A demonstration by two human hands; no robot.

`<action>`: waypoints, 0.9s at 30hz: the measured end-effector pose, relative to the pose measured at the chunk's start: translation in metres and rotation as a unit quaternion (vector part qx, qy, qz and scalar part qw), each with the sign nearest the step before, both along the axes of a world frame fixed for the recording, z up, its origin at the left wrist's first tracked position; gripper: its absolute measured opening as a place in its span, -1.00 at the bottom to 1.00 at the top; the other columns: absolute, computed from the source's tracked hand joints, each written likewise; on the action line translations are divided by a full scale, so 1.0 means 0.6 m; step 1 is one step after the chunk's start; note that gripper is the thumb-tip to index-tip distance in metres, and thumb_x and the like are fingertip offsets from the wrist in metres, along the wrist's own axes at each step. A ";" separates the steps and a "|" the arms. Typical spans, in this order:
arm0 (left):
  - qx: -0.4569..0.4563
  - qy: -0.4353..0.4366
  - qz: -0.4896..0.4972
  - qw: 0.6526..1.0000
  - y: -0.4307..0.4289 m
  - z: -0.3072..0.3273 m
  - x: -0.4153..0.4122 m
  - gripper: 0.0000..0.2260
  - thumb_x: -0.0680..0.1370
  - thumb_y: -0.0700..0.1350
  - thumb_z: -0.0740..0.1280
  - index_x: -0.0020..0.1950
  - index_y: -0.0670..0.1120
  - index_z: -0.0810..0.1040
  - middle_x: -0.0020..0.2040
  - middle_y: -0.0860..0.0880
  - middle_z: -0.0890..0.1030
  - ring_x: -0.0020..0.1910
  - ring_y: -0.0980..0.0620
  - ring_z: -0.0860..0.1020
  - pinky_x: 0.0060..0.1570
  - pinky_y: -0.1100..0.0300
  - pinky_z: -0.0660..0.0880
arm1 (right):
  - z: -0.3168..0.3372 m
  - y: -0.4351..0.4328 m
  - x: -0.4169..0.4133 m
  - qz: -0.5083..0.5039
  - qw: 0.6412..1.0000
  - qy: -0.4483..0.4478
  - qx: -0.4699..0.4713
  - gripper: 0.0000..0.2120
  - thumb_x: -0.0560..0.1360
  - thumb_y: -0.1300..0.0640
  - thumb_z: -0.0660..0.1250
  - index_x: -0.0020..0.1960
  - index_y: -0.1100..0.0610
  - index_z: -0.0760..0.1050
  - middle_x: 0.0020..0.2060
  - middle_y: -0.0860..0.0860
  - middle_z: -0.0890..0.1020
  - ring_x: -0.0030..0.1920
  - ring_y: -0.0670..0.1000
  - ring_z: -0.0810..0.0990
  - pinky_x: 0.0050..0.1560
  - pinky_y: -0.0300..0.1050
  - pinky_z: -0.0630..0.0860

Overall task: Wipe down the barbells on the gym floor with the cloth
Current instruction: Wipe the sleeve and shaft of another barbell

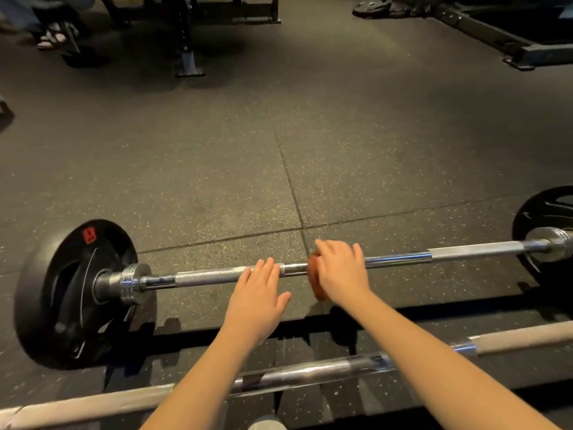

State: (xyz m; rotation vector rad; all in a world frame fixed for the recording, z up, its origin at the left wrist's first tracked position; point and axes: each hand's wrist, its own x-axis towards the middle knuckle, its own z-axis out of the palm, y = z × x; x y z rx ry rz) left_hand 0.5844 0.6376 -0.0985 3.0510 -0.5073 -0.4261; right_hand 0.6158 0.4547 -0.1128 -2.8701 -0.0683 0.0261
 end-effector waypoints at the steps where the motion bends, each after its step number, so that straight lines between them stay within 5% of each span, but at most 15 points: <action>1: 0.003 -0.002 0.002 1.000 0.000 0.000 0.001 -0.43 0.66 0.15 -0.08 0.58 -0.11 -0.09 0.59 -0.05 -0.09 0.56 -0.01 -0.13 0.50 0.05 -0.17 | -0.007 0.015 -0.017 0.041 0.999 -0.009 0.011 -0.60 0.63 0.00 0.12 0.45 0.01 0.32 0.40 0.00 0.38 0.43 0.07 0.27 0.47 0.12 -0.01; 4: 0.001 0.003 -0.005 1.000 0.004 0.004 0.003 -0.43 0.66 0.15 -0.08 0.58 -0.11 -0.08 0.59 -0.05 -0.09 0.56 0.00 -0.12 0.51 0.04 -0.16 | -0.012 -0.008 -0.034 0.121 0.992 -0.028 -0.006 -0.56 0.60 -0.01 0.21 0.46 -0.01 0.32 0.40 0.00 0.38 0.44 0.06 0.29 0.49 0.09 0.04; 9: -0.008 0.002 -0.014 1.000 0.009 0.006 -0.001 -0.44 0.67 0.14 -0.08 0.59 -0.10 -0.08 0.59 -0.04 -0.08 0.56 0.00 -0.11 0.52 0.02 -0.16 | 0.007 -0.017 -0.008 0.000 0.993 -0.010 -0.115 -0.68 0.63 -0.02 0.09 0.36 -0.05 0.34 0.26 0.00 0.46 0.29 0.08 0.38 0.30 0.03 0.20; 14: -0.011 -0.005 -0.008 1.000 0.009 0.003 -0.001 -0.44 0.67 0.14 -0.07 0.59 -0.11 -0.08 0.59 -0.05 -0.07 0.56 0.00 -0.10 0.52 0.01 -0.14 | 0.014 0.020 -0.050 0.079 0.994 0.030 -0.070 -0.45 0.63 -0.01 0.14 0.57 -0.03 0.04 0.54 0.04 0.13 0.53 0.10 0.07 0.52 0.08 -0.05; 19: -0.013 0.017 0.005 1.000 0.000 0.013 0.000 -0.45 0.67 0.12 -0.05 0.58 -0.11 -0.03 0.59 -0.04 -0.04 0.56 -0.01 -0.07 0.51 0.00 -0.12 | 0.028 -0.038 -0.016 0.051 0.987 0.071 -0.131 -0.49 0.65 -0.08 0.05 0.56 -0.06 0.03 0.52 -0.01 0.22 0.51 0.11 0.13 0.48 0.12 0.04; 22: -0.017 0.024 0.016 0.999 -0.008 0.016 0.002 -0.45 0.66 0.12 -0.03 0.58 -0.10 -0.03 0.59 -0.04 -0.03 0.56 -0.01 -0.07 0.51 0.00 -0.13 | 0.022 0.007 -0.029 0.007 0.995 0.074 -0.073 -0.41 0.63 -0.15 0.06 0.58 -0.02 -0.02 0.55 0.09 0.11 0.54 0.15 0.02 0.51 0.14 -0.03; 25: 0.005 0.024 0.011 1.000 0.000 0.012 0.002 -0.46 0.67 0.11 -0.05 0.58 -0.10 -0.04 0.59 -0.04 -0.03 0.56 0.00 -0.07 0.52 0.00 -0.13 | 0.011 0.054 -0.065 0.063 0.996 0.065 -0.012 -0.39 0.62 -0.17 0.10 0.58 -0.06 -0.03 0.58 0.08 -0.03 0.57 0.12 -0.13 0.53 0.12 -0.18; 27: 0.014 0.022 0.011 1.000 0.004 0.014 0.002 -0.47 0.67 0.11 -0.05 0.59 -0.09 -0.03 0.59 -0.03 -0.02 0.56 0.01 -0.06 0.52 0.00 -0.12 | 0.011 0.041 -0.060 0.102 0.994 0.037 -0.028 -0.45 0.63 -0.12 0.12 0.56 -0.06 0.05 0.56 0.07 0.06 0.56 0.10 -0.05 0.52 0.10 -0.13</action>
